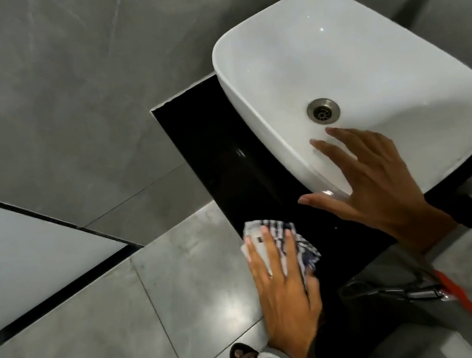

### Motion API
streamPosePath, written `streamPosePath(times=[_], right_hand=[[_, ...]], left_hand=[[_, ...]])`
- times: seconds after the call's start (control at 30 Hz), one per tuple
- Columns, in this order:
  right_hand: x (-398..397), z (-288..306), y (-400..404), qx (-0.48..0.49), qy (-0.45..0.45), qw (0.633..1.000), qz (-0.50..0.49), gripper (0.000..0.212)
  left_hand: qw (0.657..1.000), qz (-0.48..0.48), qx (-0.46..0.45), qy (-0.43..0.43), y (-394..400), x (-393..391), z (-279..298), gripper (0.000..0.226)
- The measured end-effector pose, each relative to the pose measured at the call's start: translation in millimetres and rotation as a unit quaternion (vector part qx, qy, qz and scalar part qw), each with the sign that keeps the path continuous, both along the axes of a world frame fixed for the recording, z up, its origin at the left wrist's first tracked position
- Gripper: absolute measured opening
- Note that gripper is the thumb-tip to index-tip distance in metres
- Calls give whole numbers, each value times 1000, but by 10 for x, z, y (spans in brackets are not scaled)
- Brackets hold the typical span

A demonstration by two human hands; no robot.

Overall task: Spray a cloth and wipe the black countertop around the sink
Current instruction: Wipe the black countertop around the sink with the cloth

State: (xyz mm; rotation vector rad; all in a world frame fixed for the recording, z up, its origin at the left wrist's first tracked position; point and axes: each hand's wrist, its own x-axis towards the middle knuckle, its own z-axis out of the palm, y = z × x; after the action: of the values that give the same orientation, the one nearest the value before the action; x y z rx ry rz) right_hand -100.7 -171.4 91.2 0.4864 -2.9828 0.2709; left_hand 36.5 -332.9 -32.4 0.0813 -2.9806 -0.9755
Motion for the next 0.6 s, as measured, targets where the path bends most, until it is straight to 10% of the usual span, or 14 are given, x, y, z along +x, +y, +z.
streamPosePath(times=[0.23,0.6], right_hand=[[95,-81,145,114,29,992,52,102],[48,-252,193,97,98,989,56,92]], left_hand=[[959,-226,-152,81,-607,-822,96,75],[984,-91,-144,47,-2008,-3473,-14,80]])
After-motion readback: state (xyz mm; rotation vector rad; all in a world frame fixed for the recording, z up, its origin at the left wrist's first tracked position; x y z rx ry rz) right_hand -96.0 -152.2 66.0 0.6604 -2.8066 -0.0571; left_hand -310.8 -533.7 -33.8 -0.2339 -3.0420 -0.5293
